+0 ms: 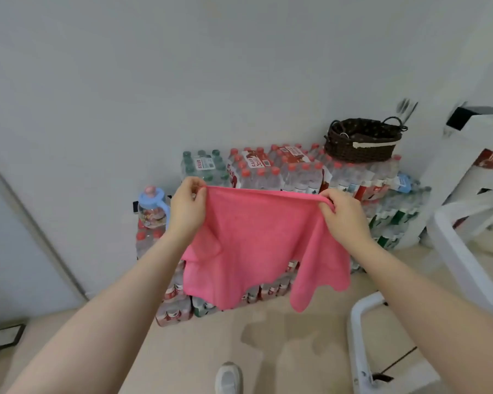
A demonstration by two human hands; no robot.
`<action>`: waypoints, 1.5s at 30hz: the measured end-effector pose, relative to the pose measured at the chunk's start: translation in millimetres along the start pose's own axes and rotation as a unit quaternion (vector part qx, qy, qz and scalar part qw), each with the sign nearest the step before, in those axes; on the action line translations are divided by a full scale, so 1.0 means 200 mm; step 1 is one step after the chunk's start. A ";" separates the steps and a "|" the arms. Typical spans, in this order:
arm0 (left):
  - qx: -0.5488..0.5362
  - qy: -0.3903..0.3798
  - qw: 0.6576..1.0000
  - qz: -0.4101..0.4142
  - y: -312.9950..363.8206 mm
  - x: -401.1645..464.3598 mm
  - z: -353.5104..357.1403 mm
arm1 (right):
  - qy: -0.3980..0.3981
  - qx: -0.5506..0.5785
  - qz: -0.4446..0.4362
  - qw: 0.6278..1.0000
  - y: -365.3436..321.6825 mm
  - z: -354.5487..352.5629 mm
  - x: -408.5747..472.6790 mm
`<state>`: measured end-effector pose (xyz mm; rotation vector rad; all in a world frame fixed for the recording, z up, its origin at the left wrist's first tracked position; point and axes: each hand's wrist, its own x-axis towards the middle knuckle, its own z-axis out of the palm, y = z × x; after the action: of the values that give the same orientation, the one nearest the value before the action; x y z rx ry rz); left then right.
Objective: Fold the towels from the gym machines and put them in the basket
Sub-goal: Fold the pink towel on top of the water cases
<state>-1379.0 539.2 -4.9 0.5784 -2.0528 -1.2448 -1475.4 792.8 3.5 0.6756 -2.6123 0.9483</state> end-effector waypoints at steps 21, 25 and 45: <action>0.126 0.095 0.985 0.075 -0.18 1.86 0.99 | -0.017 -0.052 -0.033 0.998 0.72 0.68 2.19; 0.187 0.149 0.968 0.073 -0.25 2.10 1.16 | -0.061 -0.053 -0.046 0.996 0.81 0.85 2.56; 0.382 -0.389 0.809 0.219 -0.17 1.76 2.45 | -0.509 -0.141 0.052 0.848 1.40 1.07 2.87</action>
<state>-1976.8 585.5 -89.2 -0.1662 -3.1581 -0.3152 -2130.5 651.3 -69.9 1.2003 -3.6070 0.1587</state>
